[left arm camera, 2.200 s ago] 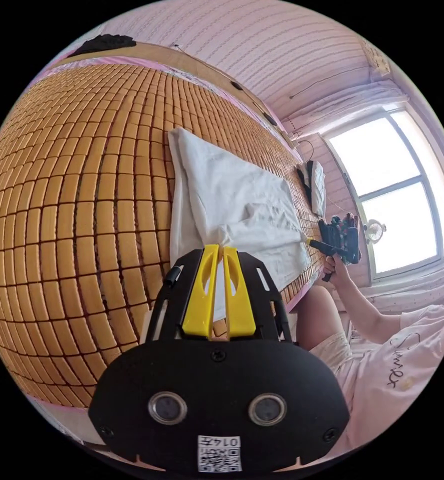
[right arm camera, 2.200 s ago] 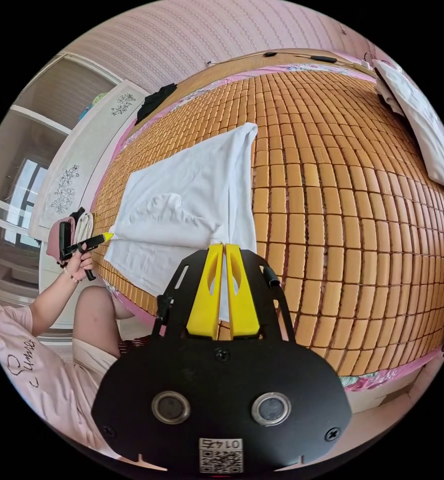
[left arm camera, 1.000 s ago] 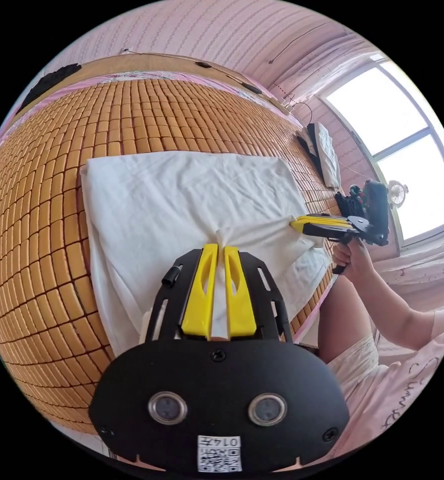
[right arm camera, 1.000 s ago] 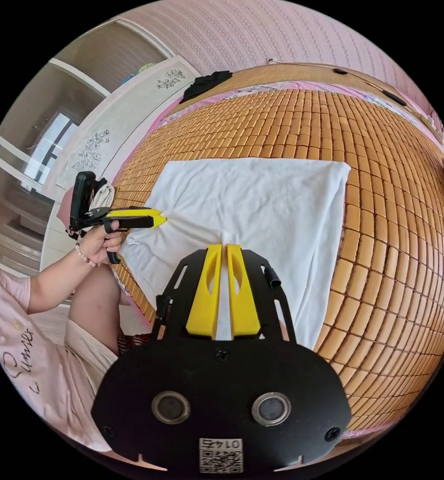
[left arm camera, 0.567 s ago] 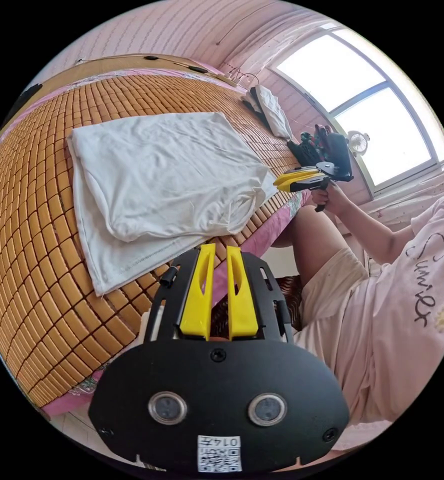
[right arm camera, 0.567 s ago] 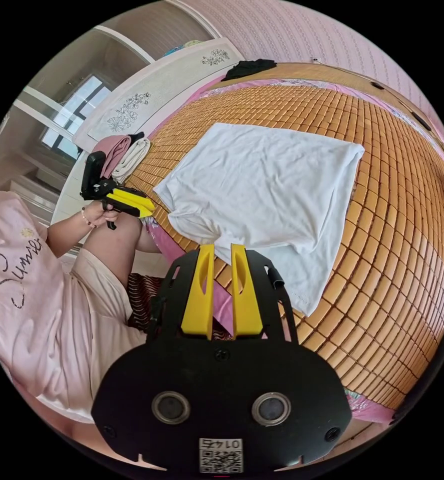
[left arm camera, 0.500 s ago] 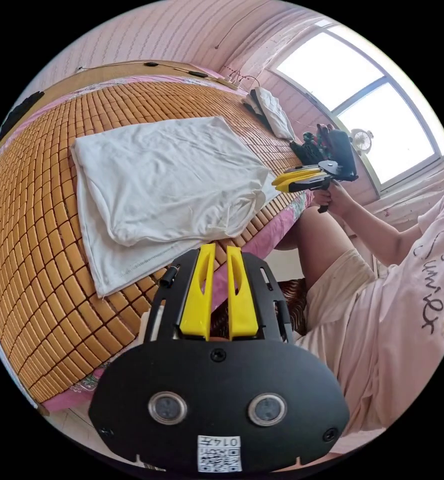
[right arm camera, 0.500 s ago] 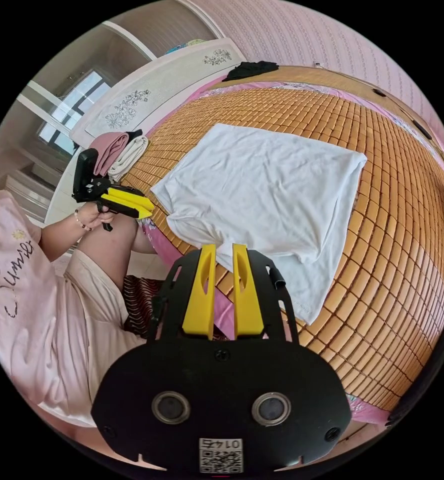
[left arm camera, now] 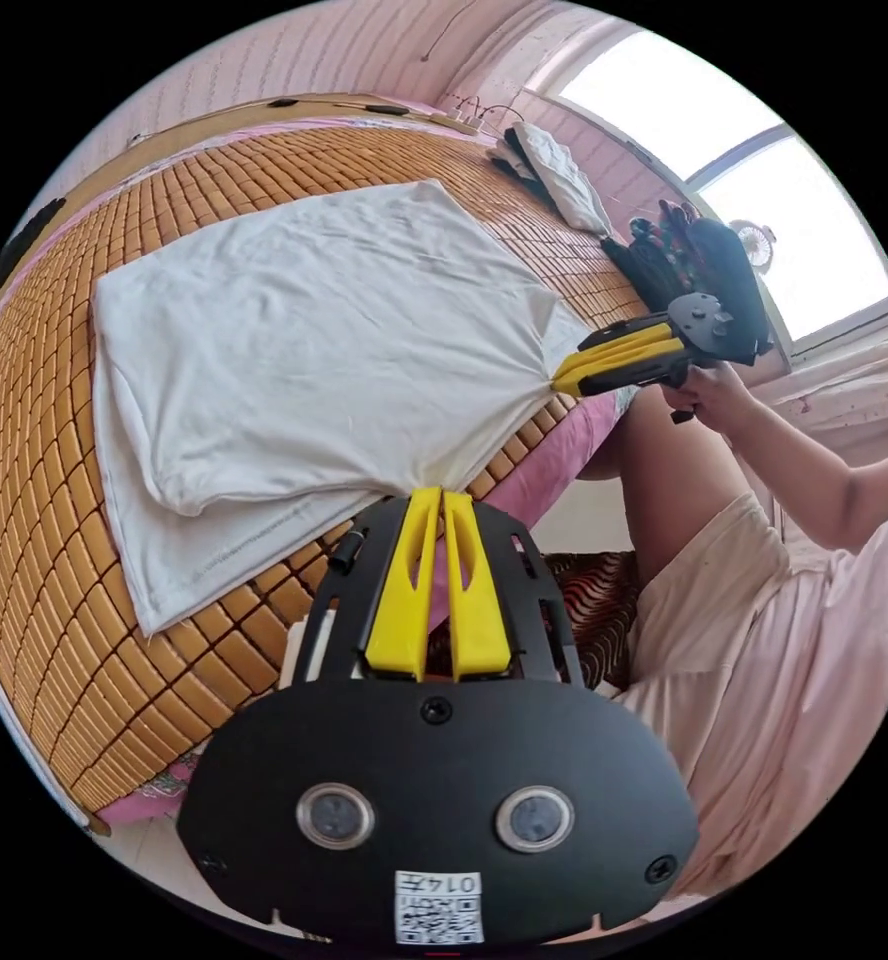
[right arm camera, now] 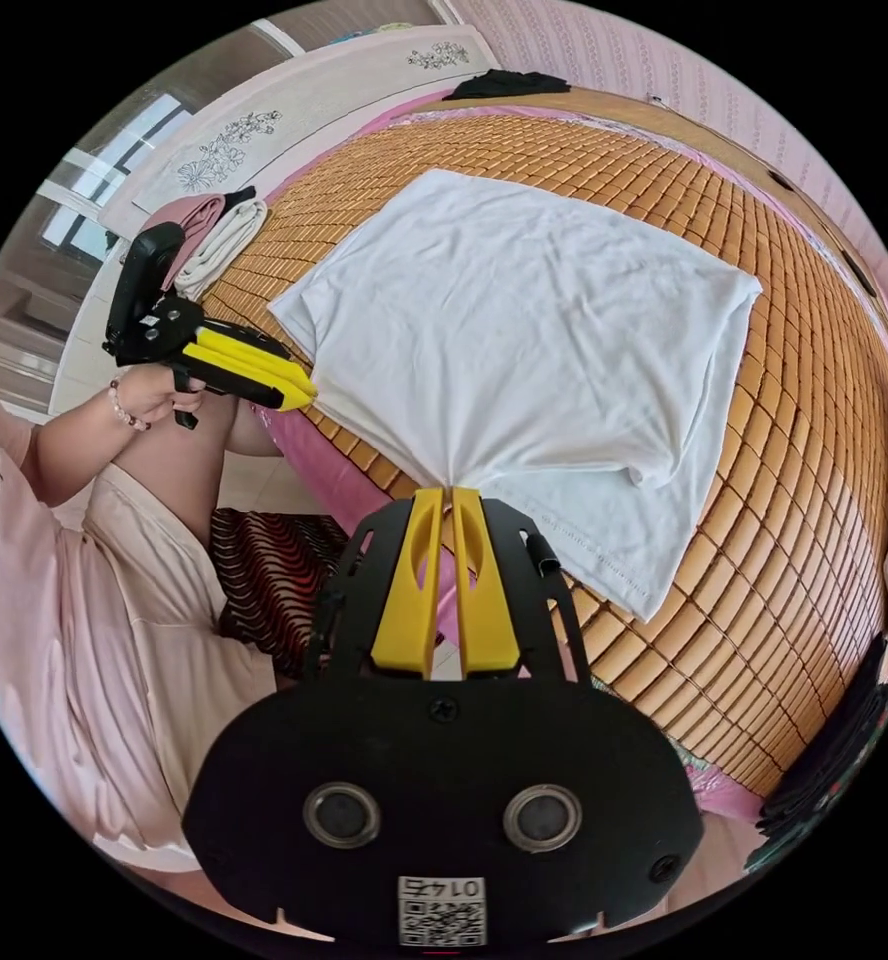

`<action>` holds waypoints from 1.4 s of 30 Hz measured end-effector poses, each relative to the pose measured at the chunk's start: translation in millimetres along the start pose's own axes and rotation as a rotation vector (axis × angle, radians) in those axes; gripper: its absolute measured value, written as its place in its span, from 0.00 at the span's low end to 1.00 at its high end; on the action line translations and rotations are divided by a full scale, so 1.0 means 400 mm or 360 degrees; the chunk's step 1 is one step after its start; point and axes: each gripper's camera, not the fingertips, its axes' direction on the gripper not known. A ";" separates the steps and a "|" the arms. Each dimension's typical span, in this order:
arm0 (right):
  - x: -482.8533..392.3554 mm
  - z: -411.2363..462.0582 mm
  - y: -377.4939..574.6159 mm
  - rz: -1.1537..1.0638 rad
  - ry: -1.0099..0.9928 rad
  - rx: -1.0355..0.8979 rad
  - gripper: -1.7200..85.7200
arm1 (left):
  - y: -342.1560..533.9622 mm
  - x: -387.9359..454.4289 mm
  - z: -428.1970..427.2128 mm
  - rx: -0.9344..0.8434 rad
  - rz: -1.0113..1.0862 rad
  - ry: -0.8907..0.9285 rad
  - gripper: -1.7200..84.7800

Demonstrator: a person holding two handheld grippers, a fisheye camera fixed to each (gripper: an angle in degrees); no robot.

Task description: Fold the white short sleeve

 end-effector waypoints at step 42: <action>-0.030 0.164 -1.011 -0.0162 0.0599 -0.0749 0.01 | 0.018 0.095 0.205 0.0253 0.0437 0.0015 0.01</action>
